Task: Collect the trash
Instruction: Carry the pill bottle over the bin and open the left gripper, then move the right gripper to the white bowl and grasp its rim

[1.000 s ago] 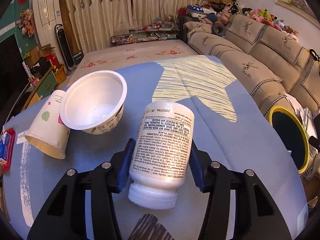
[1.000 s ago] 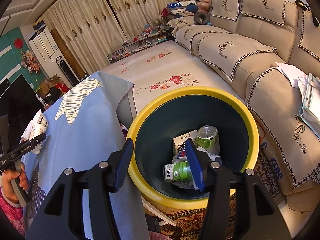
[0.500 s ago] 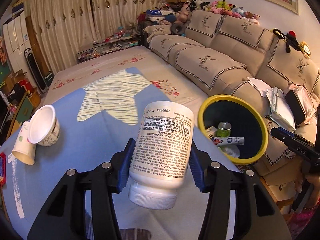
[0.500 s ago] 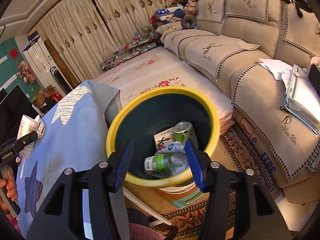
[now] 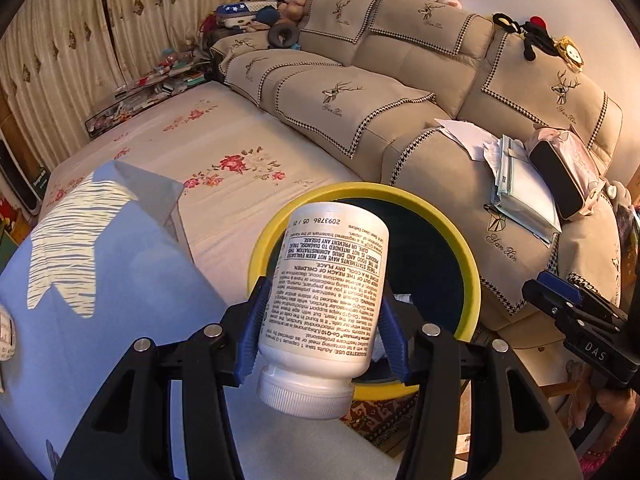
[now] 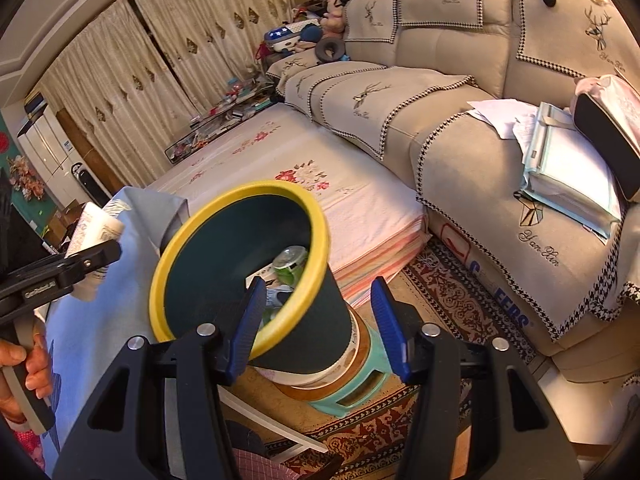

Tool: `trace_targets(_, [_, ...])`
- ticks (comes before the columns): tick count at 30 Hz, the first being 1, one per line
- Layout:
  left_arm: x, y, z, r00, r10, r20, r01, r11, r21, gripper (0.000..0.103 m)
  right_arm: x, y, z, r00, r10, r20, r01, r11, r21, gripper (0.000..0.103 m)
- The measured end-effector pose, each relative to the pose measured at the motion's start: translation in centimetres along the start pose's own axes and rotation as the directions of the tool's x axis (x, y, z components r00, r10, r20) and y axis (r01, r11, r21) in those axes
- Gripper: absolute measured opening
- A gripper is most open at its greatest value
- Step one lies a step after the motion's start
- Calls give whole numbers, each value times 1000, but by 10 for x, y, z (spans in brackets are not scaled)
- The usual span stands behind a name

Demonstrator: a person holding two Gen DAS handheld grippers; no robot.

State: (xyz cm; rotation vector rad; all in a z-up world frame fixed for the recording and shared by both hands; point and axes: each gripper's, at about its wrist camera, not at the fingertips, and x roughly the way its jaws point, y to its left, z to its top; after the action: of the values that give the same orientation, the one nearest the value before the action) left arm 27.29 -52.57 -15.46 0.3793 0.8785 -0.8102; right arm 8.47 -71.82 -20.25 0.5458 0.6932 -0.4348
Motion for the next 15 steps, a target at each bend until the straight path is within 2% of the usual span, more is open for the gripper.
trace_targets(6, [38,-14,14,999,-6,-43,6,1000,3,52,6,-12,-2,1000,-2,-14,3,1000,28,52])
trace_targets(9, [41,-13,18,999,0,-32,0,1000,-16,79,7,-14,-2,1000,-2,-16,3,999,36,52])
trace_targets(15, [-3,-3,15,996,3,86,1,999,-41,87,6,-10,-3,1000,9,-18,-9,1000,24,53])
